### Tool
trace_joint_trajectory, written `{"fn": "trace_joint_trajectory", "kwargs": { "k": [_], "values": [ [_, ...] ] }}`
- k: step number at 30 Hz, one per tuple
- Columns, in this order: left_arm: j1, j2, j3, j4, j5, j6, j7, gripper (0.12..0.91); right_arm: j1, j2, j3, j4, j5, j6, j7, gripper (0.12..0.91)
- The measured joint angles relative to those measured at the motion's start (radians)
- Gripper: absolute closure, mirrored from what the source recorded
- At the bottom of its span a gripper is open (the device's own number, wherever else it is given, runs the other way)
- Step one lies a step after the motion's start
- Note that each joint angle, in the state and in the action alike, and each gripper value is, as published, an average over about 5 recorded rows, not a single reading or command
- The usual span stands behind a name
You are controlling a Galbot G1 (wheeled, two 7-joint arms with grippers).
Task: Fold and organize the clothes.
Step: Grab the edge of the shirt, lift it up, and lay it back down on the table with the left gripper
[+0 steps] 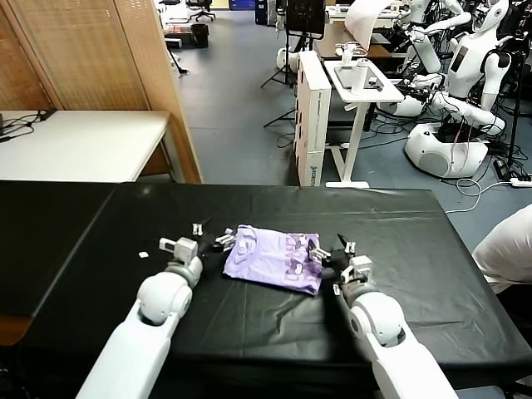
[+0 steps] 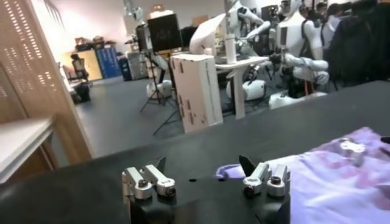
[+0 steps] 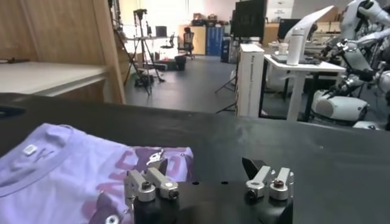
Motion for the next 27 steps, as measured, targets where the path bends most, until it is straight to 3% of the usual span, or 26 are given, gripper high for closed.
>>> {"fn": "trace_joint_trajectory", "kwargs": {
  "k": [8, 27],
  "values": [
    [-0.011, -0.029, 0.012, 0.041, -0.025, 0.011, 0.003, 0.123, 0.013, 0.008, -0.004, -0.03, -0.005, 0.004, 0.0, 0.118],
    [-0.04, -0.041, 0.024, 0.143, 0.085, -0.015, 0.003, 0.123, 0.009, 0.02, -0.009, -0.073, -0.019, -0.031, 0.026, 0.118]
  ]
}}
